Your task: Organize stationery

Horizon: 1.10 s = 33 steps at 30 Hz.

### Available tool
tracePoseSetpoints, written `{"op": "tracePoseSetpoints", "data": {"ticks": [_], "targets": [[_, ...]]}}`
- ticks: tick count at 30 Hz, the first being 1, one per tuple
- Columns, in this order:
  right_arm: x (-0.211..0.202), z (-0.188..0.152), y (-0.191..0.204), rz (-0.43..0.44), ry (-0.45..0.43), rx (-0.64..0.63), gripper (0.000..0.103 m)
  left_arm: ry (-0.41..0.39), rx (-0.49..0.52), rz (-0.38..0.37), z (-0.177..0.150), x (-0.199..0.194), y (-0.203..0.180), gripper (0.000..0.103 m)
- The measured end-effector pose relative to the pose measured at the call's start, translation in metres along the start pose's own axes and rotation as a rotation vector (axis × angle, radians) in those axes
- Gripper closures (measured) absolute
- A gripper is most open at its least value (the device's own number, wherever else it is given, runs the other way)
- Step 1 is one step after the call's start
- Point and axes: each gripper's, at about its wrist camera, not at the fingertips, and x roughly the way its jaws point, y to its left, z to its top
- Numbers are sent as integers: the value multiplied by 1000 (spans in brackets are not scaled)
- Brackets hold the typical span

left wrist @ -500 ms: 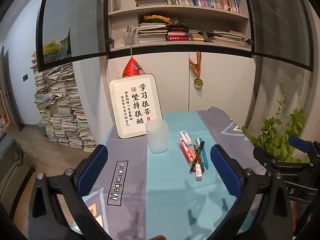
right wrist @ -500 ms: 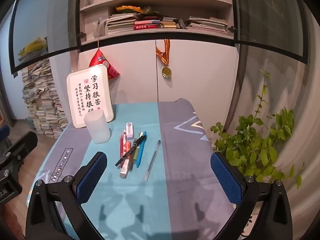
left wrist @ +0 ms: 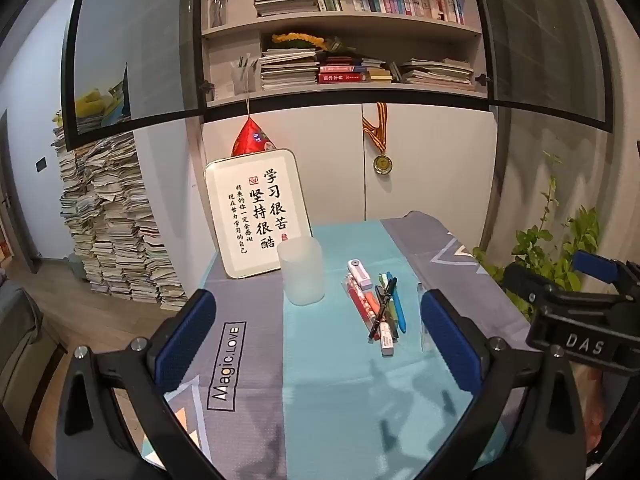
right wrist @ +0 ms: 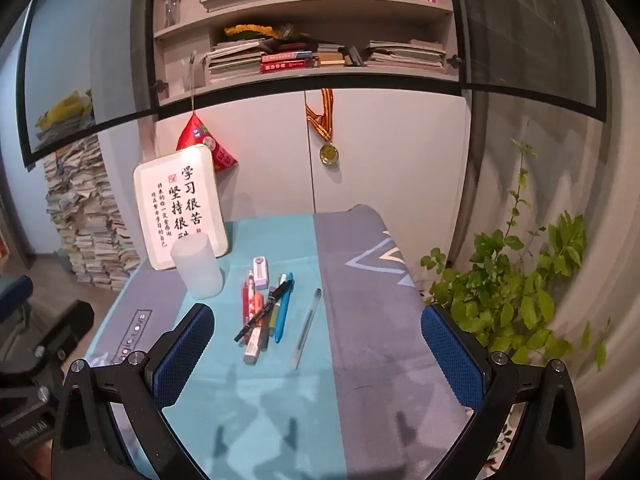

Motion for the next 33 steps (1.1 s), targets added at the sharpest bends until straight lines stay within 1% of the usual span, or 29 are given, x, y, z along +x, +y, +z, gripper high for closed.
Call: {"op": "tracePoseSetpoints", "data": {"ticks": [3, 13, 19, 25, 33], "targets": [[2, 1, 1, -1, 3, 5, 0, 4, -9, -13, -1, 2, 8, 1], [12, 0, 2, 7, 8, 4, 0, 39, -2, -30, -3, 18, 7, 1], [17, -2, -4, 56, -20, 49, 0, 46, 14, -24, -5, 25, 5, 1], [26, -2, -9, 4, -25, 62, 0, 58, 18, -23, -6, 35, 3, 1], [36, 0, -5, 27, -17, 27, 0, 74, 17, -24, -5, 48, 2, 1]]}}
